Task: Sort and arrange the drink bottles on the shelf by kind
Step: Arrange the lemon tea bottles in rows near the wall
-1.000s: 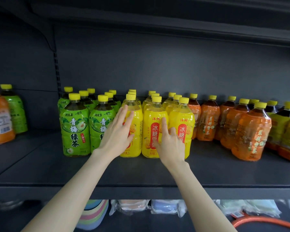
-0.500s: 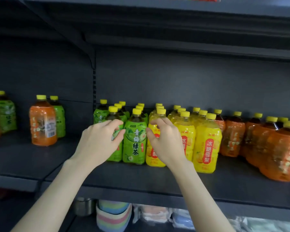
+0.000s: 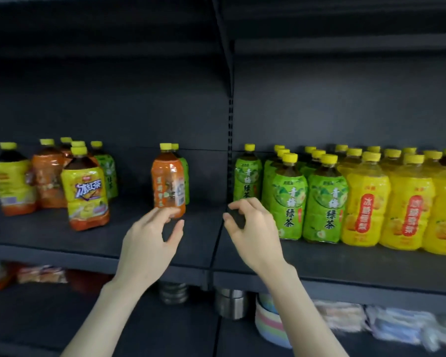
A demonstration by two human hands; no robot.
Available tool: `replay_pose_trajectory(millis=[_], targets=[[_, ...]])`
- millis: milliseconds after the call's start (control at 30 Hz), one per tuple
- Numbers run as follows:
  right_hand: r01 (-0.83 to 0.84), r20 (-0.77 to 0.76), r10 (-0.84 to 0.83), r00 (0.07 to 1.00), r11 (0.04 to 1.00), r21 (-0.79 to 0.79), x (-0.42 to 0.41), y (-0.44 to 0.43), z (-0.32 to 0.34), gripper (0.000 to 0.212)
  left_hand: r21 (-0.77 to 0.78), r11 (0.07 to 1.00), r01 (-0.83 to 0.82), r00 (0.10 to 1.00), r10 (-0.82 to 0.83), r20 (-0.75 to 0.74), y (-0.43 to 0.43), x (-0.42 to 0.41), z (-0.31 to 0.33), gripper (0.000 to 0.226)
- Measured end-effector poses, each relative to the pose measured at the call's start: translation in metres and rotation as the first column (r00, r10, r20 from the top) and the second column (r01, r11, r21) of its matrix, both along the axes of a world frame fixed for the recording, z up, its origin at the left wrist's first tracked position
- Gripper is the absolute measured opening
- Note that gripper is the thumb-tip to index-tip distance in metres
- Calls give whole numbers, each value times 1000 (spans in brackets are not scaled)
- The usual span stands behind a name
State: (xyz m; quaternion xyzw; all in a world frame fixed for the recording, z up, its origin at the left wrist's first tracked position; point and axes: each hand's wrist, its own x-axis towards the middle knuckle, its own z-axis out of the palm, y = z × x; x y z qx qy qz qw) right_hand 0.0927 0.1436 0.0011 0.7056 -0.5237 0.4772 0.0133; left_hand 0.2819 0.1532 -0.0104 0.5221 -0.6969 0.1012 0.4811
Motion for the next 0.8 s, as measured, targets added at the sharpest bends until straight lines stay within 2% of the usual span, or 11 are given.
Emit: replay_pose_trajectory(millis=[100,200,300,433,533,633,700,800], targets=[[-20,4,20,1000,1000,-4,37,-26,5,27,-35,999,-22,999,20,-49,-26,36,0,23],[-46,4,46,999,999,-5,70,-56,7,28,-53,997,-54,993,48,-105,-55,67,-5,28],[-76,30,76,997,997,13,102,-90,2,28,-51,994,-95,984,86,-154,-89,95,-17,35],[-120,84,114,990,990,75,139,-139,-1,34,-59,958,-279,942,262,-209,-130,129,-30,57],[-113,114,100,988,986,120,159,-173,-3,57,-14,915,-403,879,383,-286,-157,160,-33,86],[-103,207,74,975,986,131,175,-198,-7,84,70,920,-386,836,381,-395,-178,188,-28,108],[-118,301,70,951,982,147,184,-209,-9,101,89,943,-321,830,326,-454,-189,201,-26,114],[-34,284,-10,959,988,149,195,-223,-12,107,119,963,-240,841,268,-471,-202,212,-24,114]])
